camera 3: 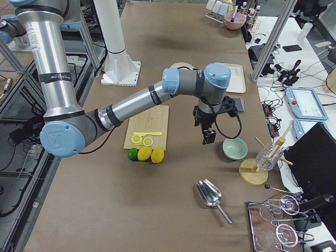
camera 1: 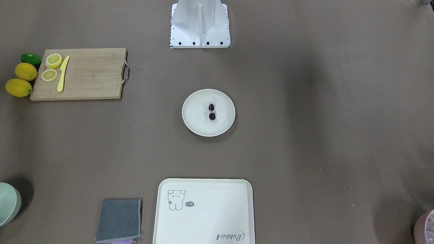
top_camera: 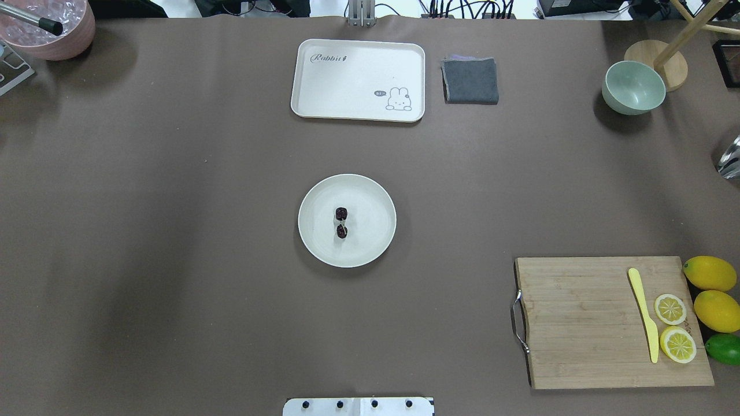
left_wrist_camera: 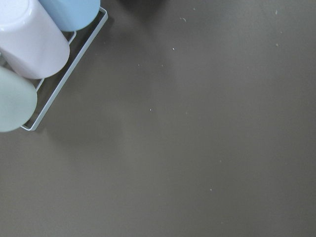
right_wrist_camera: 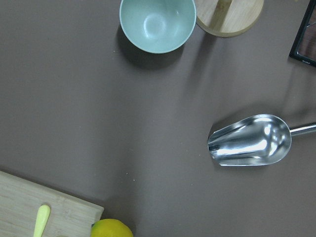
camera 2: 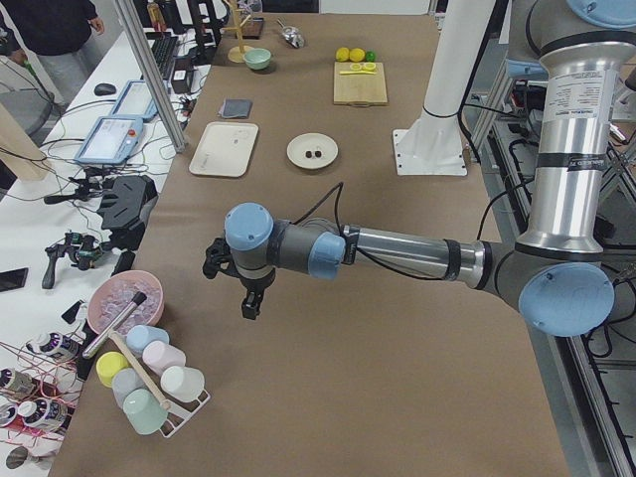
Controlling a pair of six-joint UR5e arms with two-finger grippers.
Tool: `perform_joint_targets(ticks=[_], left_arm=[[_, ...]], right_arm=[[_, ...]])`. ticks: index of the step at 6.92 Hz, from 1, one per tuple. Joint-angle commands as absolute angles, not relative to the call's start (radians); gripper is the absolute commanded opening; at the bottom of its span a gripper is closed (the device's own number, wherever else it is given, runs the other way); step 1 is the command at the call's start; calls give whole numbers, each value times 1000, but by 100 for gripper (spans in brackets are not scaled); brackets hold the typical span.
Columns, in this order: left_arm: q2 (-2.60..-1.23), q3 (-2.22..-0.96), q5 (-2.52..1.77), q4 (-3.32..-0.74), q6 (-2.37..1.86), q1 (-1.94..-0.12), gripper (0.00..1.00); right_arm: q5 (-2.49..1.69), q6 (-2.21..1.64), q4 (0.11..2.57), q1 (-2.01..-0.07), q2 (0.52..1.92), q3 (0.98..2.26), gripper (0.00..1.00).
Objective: Place red cherry on plate
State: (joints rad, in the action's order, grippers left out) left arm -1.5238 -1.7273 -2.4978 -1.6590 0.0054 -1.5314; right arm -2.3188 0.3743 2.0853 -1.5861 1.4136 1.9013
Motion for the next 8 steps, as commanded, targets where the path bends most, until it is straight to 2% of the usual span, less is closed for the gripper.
perform_joint_targets(ticks=[1, 5, 8], left_arm=[[-1465, -1776, -2536, -1661, 11, -1539, 98], [-1494, -1707, -2401, -1655, -6, -1536, 98], [-1552, -1602, -2396, -1655, -28, -1543, 98]], right_arm=[[-2344, 402, 2094, -1639, 1492, 1951, 100], [-2330, 419, 2091, -1658, 1511, 1928, 100], [-2338, 396, 2089, -1658, 1448, 1852, 100]])
